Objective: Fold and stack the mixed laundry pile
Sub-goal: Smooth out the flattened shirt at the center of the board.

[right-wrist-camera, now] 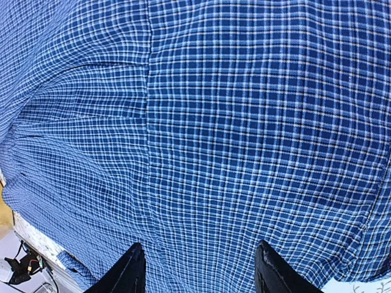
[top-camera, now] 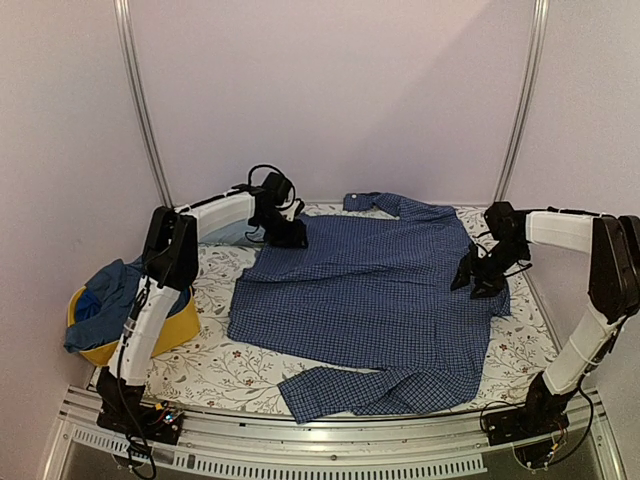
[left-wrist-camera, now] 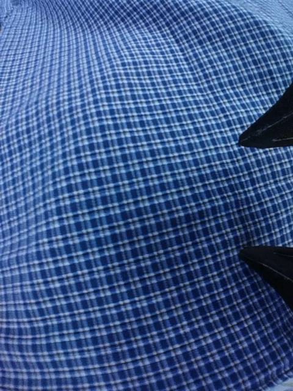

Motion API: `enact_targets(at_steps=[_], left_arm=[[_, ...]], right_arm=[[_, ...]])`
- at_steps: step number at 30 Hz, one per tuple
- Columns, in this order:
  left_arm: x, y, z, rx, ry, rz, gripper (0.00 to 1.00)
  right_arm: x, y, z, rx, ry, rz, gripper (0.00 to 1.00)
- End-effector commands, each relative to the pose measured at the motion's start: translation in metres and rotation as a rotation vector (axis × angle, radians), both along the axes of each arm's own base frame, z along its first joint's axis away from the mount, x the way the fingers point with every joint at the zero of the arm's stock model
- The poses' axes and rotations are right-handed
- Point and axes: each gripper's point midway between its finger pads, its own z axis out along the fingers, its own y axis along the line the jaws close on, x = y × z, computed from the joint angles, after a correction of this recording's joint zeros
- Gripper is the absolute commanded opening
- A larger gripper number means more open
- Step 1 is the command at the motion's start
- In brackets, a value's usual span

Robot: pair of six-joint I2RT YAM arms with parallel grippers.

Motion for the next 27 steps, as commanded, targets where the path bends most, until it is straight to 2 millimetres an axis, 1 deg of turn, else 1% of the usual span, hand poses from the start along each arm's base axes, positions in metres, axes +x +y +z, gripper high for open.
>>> enact_targets(at_steps=[1, 3, 5, 7, 9, 10, 11, 13, 15, 16, 17, 19, 21, 22, 23, 26, 27], left_arm=[[-0.001, -0.001, -0.043, 0.075, 0.058, -0.01, 0.52], [0.007, -0.002, -0.055, 0.039, 0.064, 0.015, 0.52], [0.02, -0.005, -0.059, -0.012, 0.056, 0.038, 0.52], [0.036, -0.01, -0.056, -0.096, 0.029, 0.054, 0.53], [0.057, -0.014, -0.044, -0.207, -0.011, 0.086, 0.55], [0.068, -0.016, -0.035, -0.253, -0.046, 0.095, 0.56], [0.081, -0.014, -0.024, -0.297, -0.081, 0.114, 0.58], [0.103, -0.01, 0.005, -0.367, -0.168, 0.138, 0.61], [0.12, -0.002, 0.043, -0.404, -0.258, 0.157, 0.63], [0.125, 0.003, 0.062, -0.415, -0.295, 0.162, 0.64], [0.128, 0.007, 0.089, -0.422, -0.337, 0.163, 0.66], [0.125, 0.013, 0.127, -0.407, -0.396, 0.149, 0.73], [0.116, 0.019, 0.155, -0.382, -0.424, 0.134, 0.77], [0.109, 0.023, 0.159, -0.361, -0.419, 0.136, 0.79], [0.102, 0.026, 0.169, -0.343, -0.422, 0.135, 0.82], [0.077, 0.042, 0.178, -0.277, -0.406, 0.148, 0.9], [0.065, 0.047, 0.167, -0.245, -0.382, 0.145, 0.94]], right_arm=[[0.003, 0.01, 0.01, 0.055, -0.018, 0.03, 0.59], [-0.002, 0.012, 0.007, 0.063, -0.004, 0.037, 0.59], [-0.003, 0.01, 0.004, 0.054, 0.003, 0.035, 0.59], [0.0, 0.01, 0.003, 0.05, 0.004, 0.04, 0.59], [0.004, 0.012, -0.001, 0.055, 0.01, 0.045, 0.58], [0.006, 0.013, -0.001, 0.062, 0.01, 0.044, 0.58], [0.008, 0.014, -0.002, 0.065, 0.016, 0.047, 0.57], [0.011, 0.016, -0.002, 0.073, 0.018, 0.058, 0.57], [0.014, 0.018, 0.0, 0.086, 0.009, 0.069, 0.57], [0.014, 0.019, -0.001, 0.092, 0.011, 0.073, 0.56], [0.013, 0.02, -0.004, 0.094, 0.02, 0.075, 0.56], [0.01, 0.017, -0.017, 0.079, 0.055, 0.072, 0.57], [0.009, 0.009, -0.032, 0.073, 0.092, 0.049, 0.57], [0.009, 0.003, -0.042, 0.072, 0.117, 0.031, 0.57], [0.012, -0.002, -0.048, 0.065, 0.126, 0.014, 0.57], [0.019, -0.03, -0.062, 0.014, 0.135, -0.04, 0.57], [0.022, -0.043, -0.068, 0.009, 0.145, -0.061, 0.57]])
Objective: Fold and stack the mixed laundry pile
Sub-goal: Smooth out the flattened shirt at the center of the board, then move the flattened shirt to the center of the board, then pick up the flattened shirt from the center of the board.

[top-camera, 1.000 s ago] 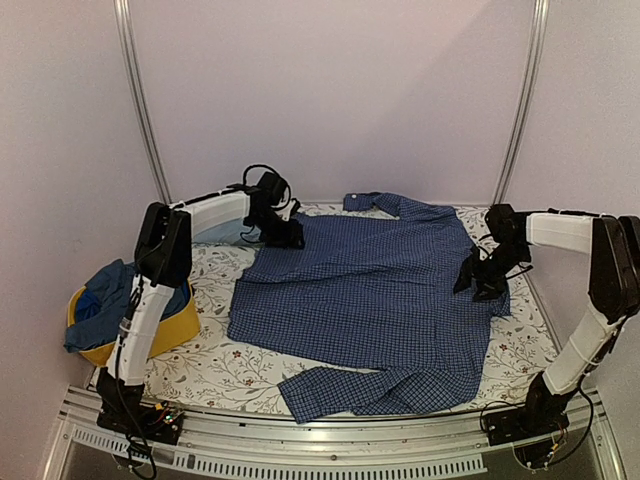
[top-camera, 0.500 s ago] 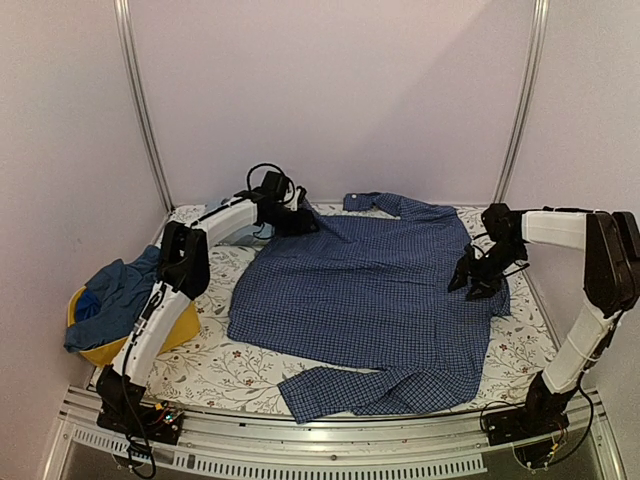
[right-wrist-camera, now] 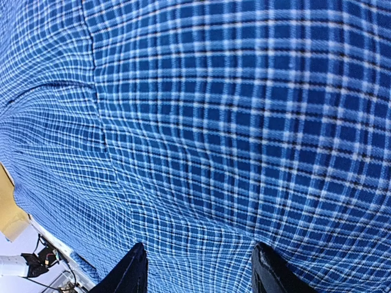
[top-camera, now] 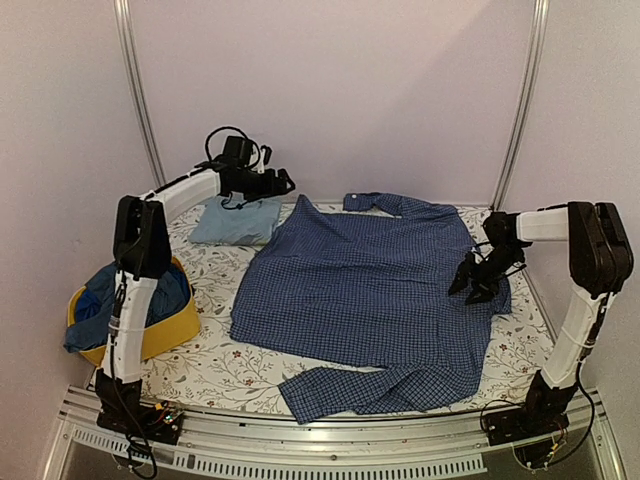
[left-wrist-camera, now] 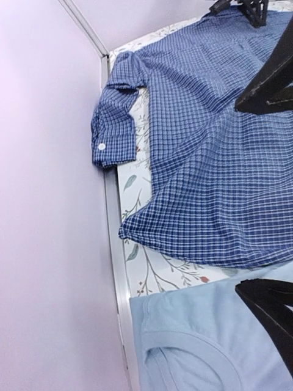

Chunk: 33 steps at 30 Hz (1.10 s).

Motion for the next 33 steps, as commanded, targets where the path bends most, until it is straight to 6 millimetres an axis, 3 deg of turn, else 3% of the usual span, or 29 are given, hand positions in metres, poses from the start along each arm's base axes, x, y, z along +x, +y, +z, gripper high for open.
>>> enact_targets(at_steps=[1, 6, 9, 11, 15, 19, 22, 27, 29, 33], left_arm=[[-0.041, 0.011, 0.057, 0.079, -0.083, -0.005, 0.98], [-0.091, 0.021, 0.054, 0.137, -0.052, -0.013, 1.0], [-0.127, 0.019, 0.038, 0.171, 0.013, -0.034, 1.0], [-0.159, 0.01, 0.025, 0.184, 0.047, -0.087, 1.0], [-0.226, -0.012, 0.014, 0.219, 0.069, -0.198, 1.0], [-0.285, -0.024, -0.002, 0.176, 0.152, -0.279, 1.0], [-0.317, -0.023, -0.02, 0.161, 0.265, -0.261, 1.0], [-0.36, -0.024, -0.028, 0.071, 0.368, -0.197, 1.0], [-0.37, -0.019, -0.034, 0.059, 0.419, -0.144, 1.0], [-0.384, -0.004, -0.049, 0.067, 0.523, -0.016, 1.0]], right_arm=[[0.012, -0.048, -0.029, -0.077, 0.032, -0.07, 0.57], [0.042, -0.087, -0.044, -0.115, 0.027, -0.126, 0.57], [0.062, -0.085, -0.043, -0.079, 0.002, -0.128, 0.57], [0.071, -0.074, -0.026, -0.018, -0.042, -0.113, 0.56], [0.071, -0.04, 0.056, 0.053, -0.214, -0.048, 0.58], [0.015, -0.017, 0.074, 0.075, -0.167, -0.019, 0.59], [-0.026, -0.014, 0.082, 0.068, -0.129, -0.077, 0.59], [-0.075, -0.039, 0.106, -0.062, -0.135, -0.249, 0.59], [-0.098, -0.049, 0.106, -0.108, -0.093, -0.362, 0.63], [-0.134, -0.069, 0.087, -0.226, 0.013, -0.496, 0.67]])
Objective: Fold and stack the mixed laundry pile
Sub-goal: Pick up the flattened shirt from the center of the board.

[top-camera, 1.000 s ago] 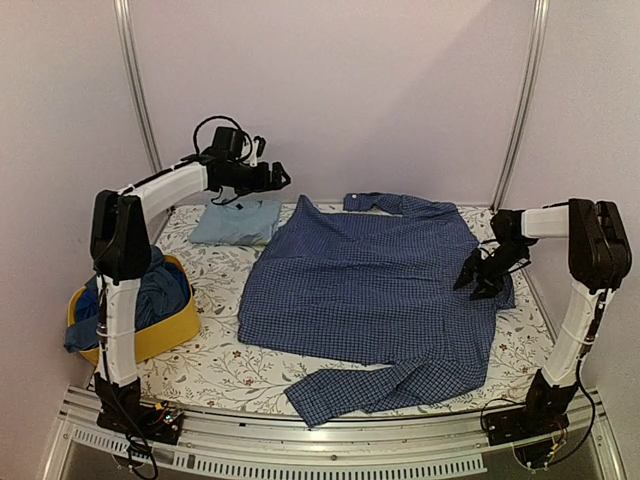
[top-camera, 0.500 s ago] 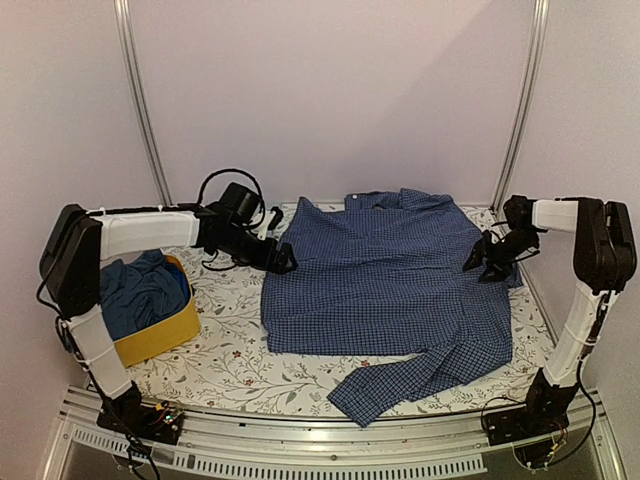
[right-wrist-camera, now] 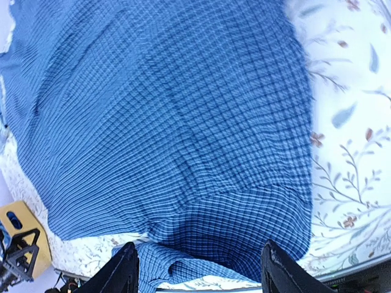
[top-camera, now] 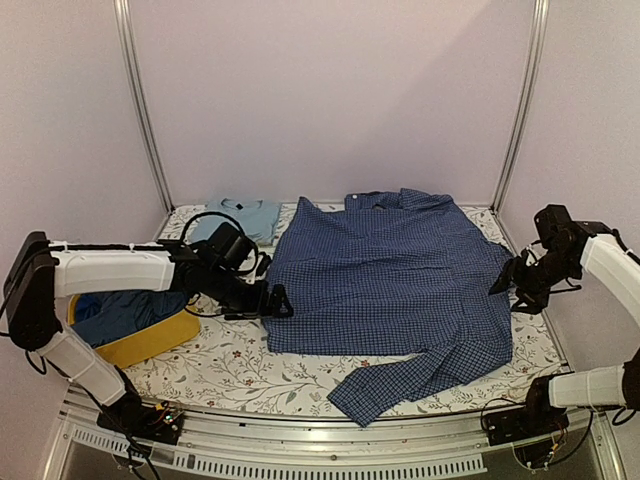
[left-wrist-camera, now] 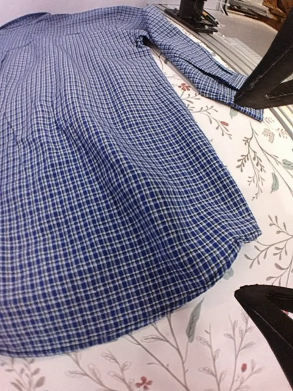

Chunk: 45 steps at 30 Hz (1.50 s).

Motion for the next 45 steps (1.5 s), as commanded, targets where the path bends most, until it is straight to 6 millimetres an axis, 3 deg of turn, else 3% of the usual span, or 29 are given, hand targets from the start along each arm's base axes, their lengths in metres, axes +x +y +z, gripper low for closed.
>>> enact_targets(at_steps=[1, 9, 19, 25, 32, 39, 45], left_arm=[[-0.015, 0.013, -0.008, 0.012, 0.117, 0.187, 1.0], [-0.043, 0.033, -0.023, 0.055, 0.268, 0.324, 0.94], [-0.055, 0.031, -0.04, 0.036, 0.333, 0.335, 0.84], [-0.056, 0.022, -0.05, 0.013, 0.358, 0.32, 0.81], [-0.057, 0.019, -0.055, 0.019, 0.372, 0.32, 0.81], [-0.054, 0.016, -0.054, 0.01, 0.359, 0.326, 0.81], [-0.057, 0.015, -0.06, 0.011, 0.367, 0.331, 0.73]], right_arm=[[-0.046, -0.027, -0.033, -0.11, 0.196, -0.214, 0.67], [-0.069, -0.036, -0.074, -0.169, 0.32, -0.243, 0.62], [-0.07, -0.033, -0.094, -0.159, 0.399, -0.225, 0.56], [-0.069, -0.033, -0.097, -0.161, 0.428, -0.224, 0.38], [-0.069, -0.031, -0.099, -0.156, 0.435, -0.209, 0.02], [-0.055, -0.017, -0.089, -0.068, 0.372, -0.171, 0.0], [-0.056, -0.013, -0.072, -0.036, 0.319, -0.169, 0.0]])
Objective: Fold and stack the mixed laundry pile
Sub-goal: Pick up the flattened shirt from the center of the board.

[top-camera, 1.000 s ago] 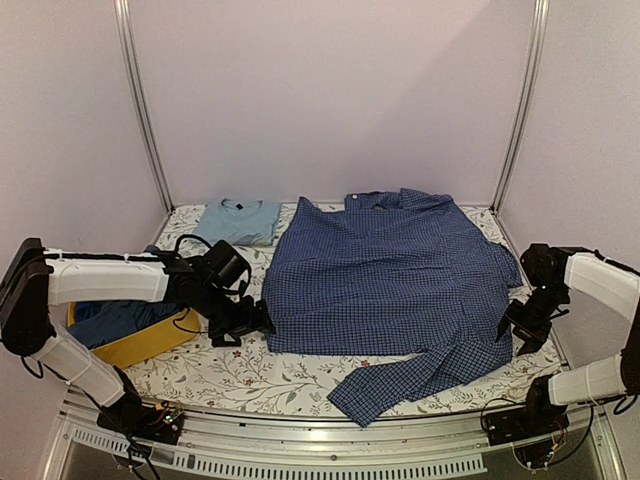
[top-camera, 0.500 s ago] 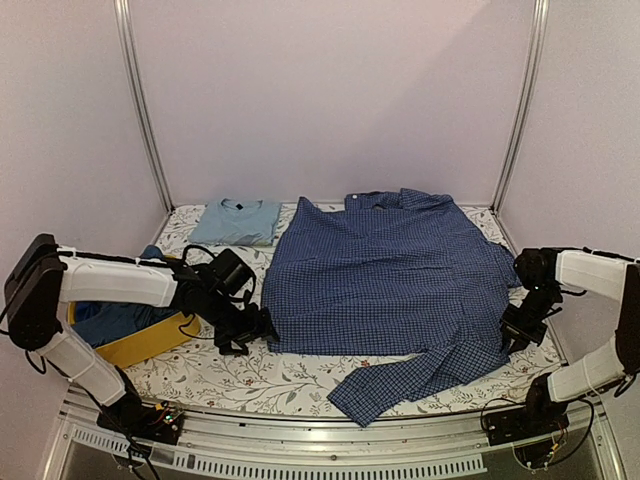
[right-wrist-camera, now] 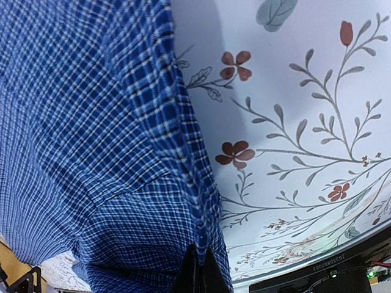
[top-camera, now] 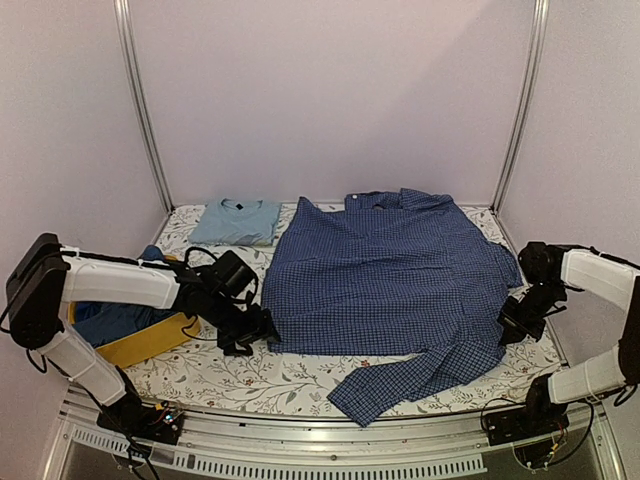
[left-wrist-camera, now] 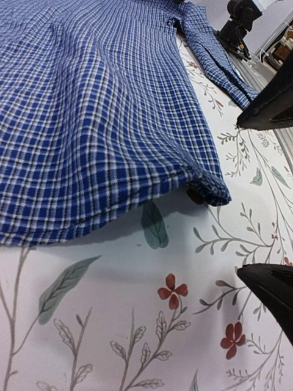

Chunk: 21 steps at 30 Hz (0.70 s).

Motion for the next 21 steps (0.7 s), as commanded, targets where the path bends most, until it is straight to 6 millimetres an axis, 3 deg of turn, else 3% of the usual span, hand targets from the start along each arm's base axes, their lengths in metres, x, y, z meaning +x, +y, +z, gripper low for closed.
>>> enact_targets(at_steps=[1, 6, 11, 13, 18, 21], left_arm=[[-0.004, -0.007, -0.007, -0.003, 0.001, -0.019, 0.72], [-0.002, -0.025, -0.008, 0.028, -0.015, -0.103, 0.6], [-0.001, -0.027, -0.018, 0.054, 0.004, -0.117, 0.51], [0.002, -0.026, -0.019, 0.06, 0.006, -0.113, 0.39], [0.006, -0.027, 0.013, 0.023, -0.056, -0.131, 0.0], [-0.008, -0.016, 0.025, 0.009, -0.037, -0.141, 0.0]], right_arm=[[0.008, 0.007, 0.018, 0.044, -0.075, 0.003, 0.0], [0.009, 0.009, 0.024, 0.056, -0.091, -0.005, 0.0], [0.009, 0.009, 0.029, 0.061, -0.103, -0.002, 0.0], [0.01, 0.008, 0.034, 0.064, -0.119, -0.004, 0.0], [0.011, 0.013, 0.045, 0.096, -0.145, 0.0, 0.0], [0.007, 0.017, 0.052, 0.119, -0.157, 0.0, 0.0]])
